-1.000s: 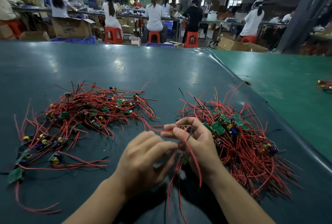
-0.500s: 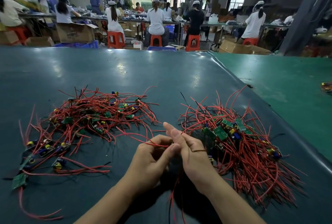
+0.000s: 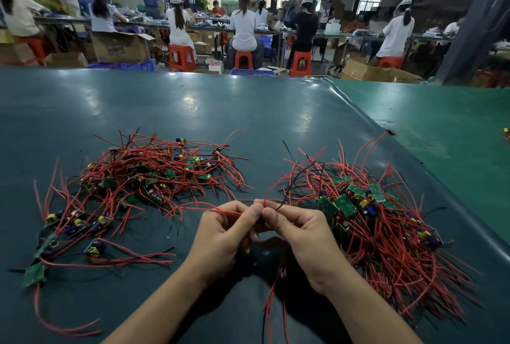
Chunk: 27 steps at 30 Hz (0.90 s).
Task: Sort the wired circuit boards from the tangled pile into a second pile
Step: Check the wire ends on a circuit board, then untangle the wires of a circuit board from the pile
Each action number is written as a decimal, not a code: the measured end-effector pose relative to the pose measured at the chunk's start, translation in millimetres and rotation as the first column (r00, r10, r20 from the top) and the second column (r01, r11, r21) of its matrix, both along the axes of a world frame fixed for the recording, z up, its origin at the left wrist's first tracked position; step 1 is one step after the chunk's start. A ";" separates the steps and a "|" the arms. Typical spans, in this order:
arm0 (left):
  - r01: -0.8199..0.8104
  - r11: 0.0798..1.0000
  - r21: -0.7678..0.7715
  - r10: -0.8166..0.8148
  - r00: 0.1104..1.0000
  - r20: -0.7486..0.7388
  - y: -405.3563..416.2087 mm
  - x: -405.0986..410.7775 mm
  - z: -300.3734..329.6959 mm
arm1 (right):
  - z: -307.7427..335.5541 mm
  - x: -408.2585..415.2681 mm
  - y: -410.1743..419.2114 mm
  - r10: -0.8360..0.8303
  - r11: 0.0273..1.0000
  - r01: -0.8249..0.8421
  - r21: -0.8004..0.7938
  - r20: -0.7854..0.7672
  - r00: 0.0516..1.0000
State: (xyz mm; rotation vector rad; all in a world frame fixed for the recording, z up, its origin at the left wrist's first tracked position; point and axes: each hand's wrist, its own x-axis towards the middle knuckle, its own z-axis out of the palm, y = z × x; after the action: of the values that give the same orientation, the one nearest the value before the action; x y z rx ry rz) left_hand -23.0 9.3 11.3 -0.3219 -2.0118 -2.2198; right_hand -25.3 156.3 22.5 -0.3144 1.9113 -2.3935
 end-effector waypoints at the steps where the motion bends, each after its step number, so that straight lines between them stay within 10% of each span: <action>1: 0.014 1.000 -0.001 -0.014 1.000 0.002 -0.7 0.3 0.3 | 1.0 0.3 1.4 0.008 1.000 -0.008 -0.008 0.011 1.000; 27: -0.033 0.987 0.159 0.030 0.999 0.023 -3.7 -1.4 2.2 | 11.1 -9.4 9.1 -0.522 0.819 0.510 -0.262 0.028 0.852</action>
State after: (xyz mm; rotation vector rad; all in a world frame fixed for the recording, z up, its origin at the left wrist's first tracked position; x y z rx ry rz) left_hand -24.4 5.7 13.5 -0.2486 -1.8210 -2.3546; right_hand -34.7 165.5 33.6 0.1780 1.8854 -3.0152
